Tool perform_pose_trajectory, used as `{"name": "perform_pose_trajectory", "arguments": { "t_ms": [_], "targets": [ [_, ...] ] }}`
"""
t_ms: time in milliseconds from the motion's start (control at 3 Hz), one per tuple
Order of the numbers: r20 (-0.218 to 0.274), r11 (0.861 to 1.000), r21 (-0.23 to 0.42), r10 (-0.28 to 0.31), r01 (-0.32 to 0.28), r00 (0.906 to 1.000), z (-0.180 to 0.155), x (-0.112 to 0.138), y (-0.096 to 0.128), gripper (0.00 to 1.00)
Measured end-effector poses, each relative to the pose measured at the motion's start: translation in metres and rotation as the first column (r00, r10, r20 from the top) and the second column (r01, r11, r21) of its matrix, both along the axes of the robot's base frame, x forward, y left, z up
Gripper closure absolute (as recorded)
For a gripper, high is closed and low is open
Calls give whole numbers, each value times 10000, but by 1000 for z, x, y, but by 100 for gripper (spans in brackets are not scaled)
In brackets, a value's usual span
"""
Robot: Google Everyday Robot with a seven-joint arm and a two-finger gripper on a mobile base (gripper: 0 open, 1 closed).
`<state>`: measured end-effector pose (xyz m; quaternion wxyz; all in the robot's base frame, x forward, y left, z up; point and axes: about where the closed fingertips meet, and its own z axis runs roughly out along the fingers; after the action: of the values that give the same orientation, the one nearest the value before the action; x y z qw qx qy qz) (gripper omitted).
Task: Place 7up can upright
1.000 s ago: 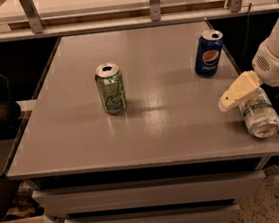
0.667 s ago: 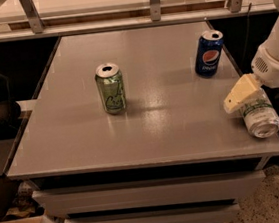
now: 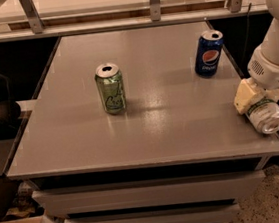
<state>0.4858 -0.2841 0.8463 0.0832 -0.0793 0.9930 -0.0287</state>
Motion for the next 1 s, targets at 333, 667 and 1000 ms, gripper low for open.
{"name": "perform_pose_trajectory", "arguments": {
  "t_ms": [333,667,1000],
  "targets": [
    [64,9990,-356,289,-287,9996,11,2,3,88],
    [323,9958,-737,561,-536,9979,30,2,5,100],
    [657,9923,-740,1042,-993,9924,45,3,11,100]
  ]
}}
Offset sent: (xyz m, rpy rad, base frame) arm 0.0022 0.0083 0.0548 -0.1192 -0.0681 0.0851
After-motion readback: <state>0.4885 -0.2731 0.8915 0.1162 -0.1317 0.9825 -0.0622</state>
